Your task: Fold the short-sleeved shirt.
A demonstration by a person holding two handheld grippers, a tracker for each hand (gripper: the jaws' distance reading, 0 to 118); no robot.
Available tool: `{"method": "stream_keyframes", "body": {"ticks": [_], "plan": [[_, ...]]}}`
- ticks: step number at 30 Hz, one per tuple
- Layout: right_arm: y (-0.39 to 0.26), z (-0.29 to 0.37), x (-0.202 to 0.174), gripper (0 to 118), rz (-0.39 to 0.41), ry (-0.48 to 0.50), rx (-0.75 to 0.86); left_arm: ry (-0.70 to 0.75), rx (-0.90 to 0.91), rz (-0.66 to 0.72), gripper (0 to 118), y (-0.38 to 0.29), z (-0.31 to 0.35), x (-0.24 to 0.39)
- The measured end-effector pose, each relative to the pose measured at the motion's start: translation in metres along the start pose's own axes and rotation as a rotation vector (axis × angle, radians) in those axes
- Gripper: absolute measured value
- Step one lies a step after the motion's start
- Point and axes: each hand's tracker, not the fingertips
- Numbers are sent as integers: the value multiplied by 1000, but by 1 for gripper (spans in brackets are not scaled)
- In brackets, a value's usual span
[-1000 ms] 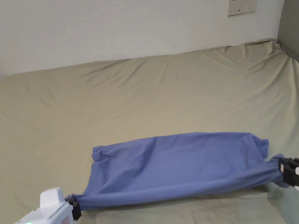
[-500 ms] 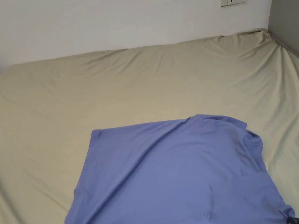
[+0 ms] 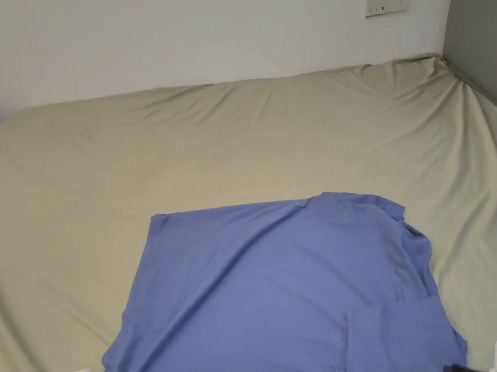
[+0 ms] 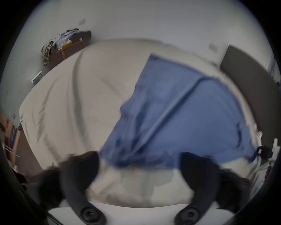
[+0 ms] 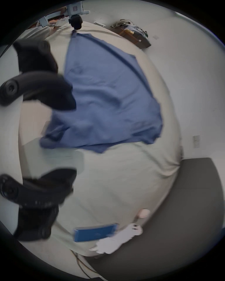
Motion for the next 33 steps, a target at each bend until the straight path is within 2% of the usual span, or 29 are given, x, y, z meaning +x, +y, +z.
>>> {"method": "stream_keyframes", "body": {"ticks": [1,2,6,10,12,13,14,15,16,17,19,23,27,31,32,33], "plan": [[11,10,-4,96,1,2,58,-7,81,10,118,9,13,7],[20,19,-8,107,0,8,120,-8,165,8,118,19,25,15],[58,78,-45,108,26,41,355,-59,410,-28,116,54,70,49],[81,113,-73,107,81,25,534,-60,585,-93,112,75,101,79],[87,122,-80,93,94,13,595,-73,633,-124,89,80,112,89],[87,126,-85,80,102,6,622,-74,650,-131,72,81,113,92],[87,130,-89,56,111,-9,642,-74,657,-138,34,82,115,96],[89,131,-91,31,118,-30,644,-73,664,-137,3,81,116,99],[89,133,-94,6,120,-40,649,-71,673,-138,0,80,115,101],[88,133,-95,1,124,-52,658,-67,676,-142,0,80,114,103],[87,134,-96,1,128,-68,684,-127,653,-150,0,79,112,101],[88,135,-94,1,133,-57,679,-86,578,-166,0,77,102,95],[88,134,-91,2,143,-51,662,5,295,-140,0,77,72,72],[84,127,-88,2,144,-44,643,2,85,-72,0,58,34,32],[84,126,-87,2,147,-45,636,5,57,-47,8,52,28,24],[83,124,-86,2,149,-44,628,16,13,-28,22,45,21,14]]}}
